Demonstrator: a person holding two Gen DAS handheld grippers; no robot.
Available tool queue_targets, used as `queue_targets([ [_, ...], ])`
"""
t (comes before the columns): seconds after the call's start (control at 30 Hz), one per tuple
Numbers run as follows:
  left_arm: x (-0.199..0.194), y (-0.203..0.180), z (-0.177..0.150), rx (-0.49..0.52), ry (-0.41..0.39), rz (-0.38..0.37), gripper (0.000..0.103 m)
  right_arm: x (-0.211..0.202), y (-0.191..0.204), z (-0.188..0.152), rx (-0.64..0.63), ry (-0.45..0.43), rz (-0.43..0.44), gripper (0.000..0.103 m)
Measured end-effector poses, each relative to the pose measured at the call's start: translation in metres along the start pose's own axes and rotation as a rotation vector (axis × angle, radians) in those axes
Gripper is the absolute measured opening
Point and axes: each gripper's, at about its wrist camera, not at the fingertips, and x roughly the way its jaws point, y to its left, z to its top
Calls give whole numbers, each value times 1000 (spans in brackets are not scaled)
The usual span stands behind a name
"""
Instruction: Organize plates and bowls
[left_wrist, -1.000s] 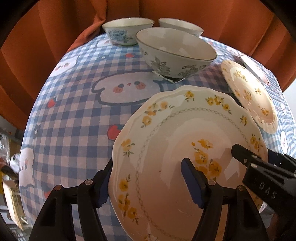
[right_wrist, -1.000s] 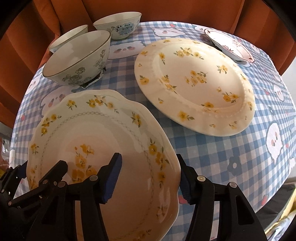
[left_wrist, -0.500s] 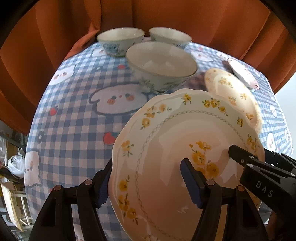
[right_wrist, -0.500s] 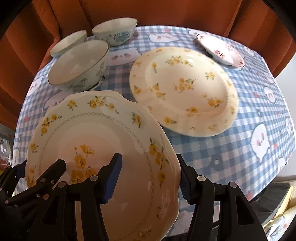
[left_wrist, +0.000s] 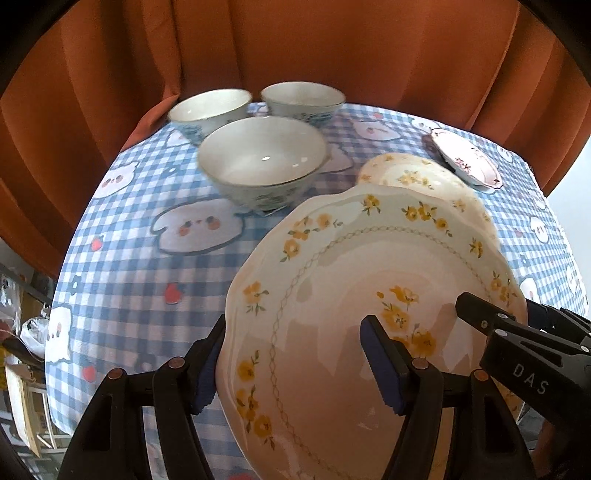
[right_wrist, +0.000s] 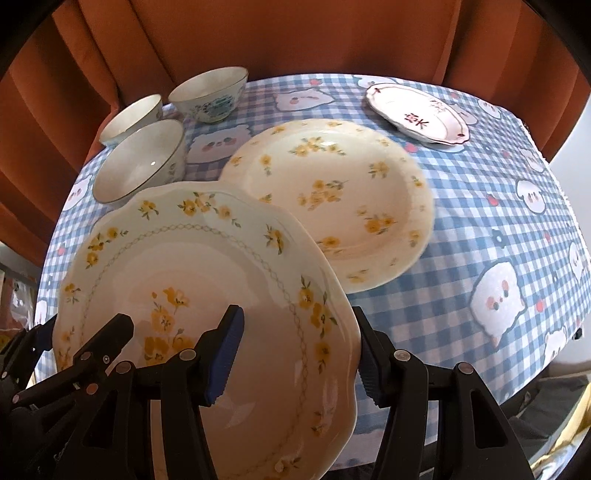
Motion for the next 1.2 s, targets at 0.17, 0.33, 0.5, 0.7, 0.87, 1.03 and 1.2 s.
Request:
queue_targets([
  [0.17,1,-41,4,13,-4,10,70,-8,-38,6,2,-22,-1,60],
  [0.33,5,-76,7,20,-4,2,70,-11,-78,9,11,-24,0,60],
  [0.5,7,-111,9,44,-26,1,70,-16,-116,14,25,-38,-4,60],
  [0.7,17,-149,9,48,-24,-7,70,-15,-156,20,36,-41,-6,60],
  [0.87,27,-180,11,50,-26,-17,70,-10,-192,25,43,-43,-15,60],
  [1.03,40,-208,13,57,-11,-27,70,-4,-222,28,48,-34,-26,60],
  [1.2,54,-233,14,70,13,-33,70,5,-249,29,60,-9,-35,60],
])
